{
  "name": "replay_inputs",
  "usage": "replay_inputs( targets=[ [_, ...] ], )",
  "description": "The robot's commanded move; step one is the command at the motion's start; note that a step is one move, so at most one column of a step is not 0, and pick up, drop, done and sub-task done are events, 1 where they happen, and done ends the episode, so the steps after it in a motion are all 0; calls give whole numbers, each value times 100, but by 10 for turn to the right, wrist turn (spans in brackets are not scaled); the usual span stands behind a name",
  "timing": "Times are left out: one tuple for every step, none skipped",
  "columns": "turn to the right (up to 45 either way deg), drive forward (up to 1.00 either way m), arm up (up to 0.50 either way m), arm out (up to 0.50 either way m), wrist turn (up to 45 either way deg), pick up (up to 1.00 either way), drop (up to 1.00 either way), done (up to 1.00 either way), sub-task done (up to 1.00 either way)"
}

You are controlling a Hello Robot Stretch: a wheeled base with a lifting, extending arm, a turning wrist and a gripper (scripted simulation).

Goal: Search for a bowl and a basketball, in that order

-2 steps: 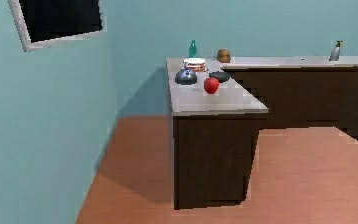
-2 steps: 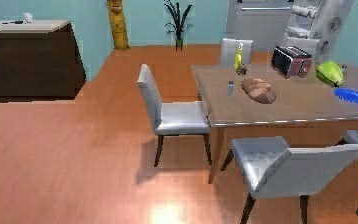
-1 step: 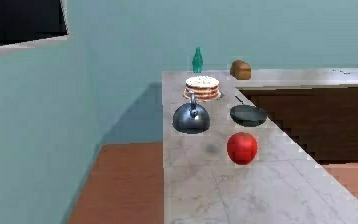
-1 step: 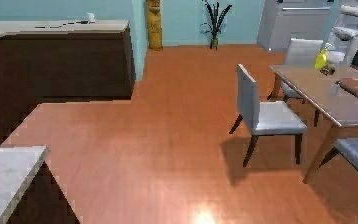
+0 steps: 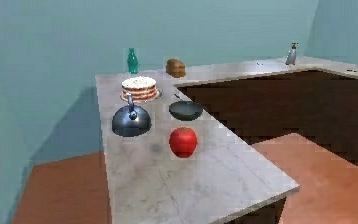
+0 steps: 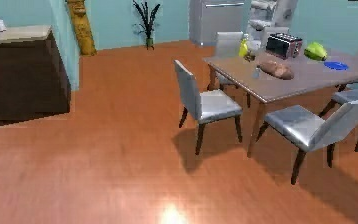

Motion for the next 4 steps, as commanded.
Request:
replay_inputs(
  targets=[
    [0, 0, 0, 0, 0, 0, 0, 0, 100],
    [450, 0, 0, 0, 0, 0, 0, 0, 0],
    [450, 0, 0, 0, 0, 0, 0, 0, 0],
    [450, 0, 0, 0, 0, 0, 0, 0, 0]
  ],
)
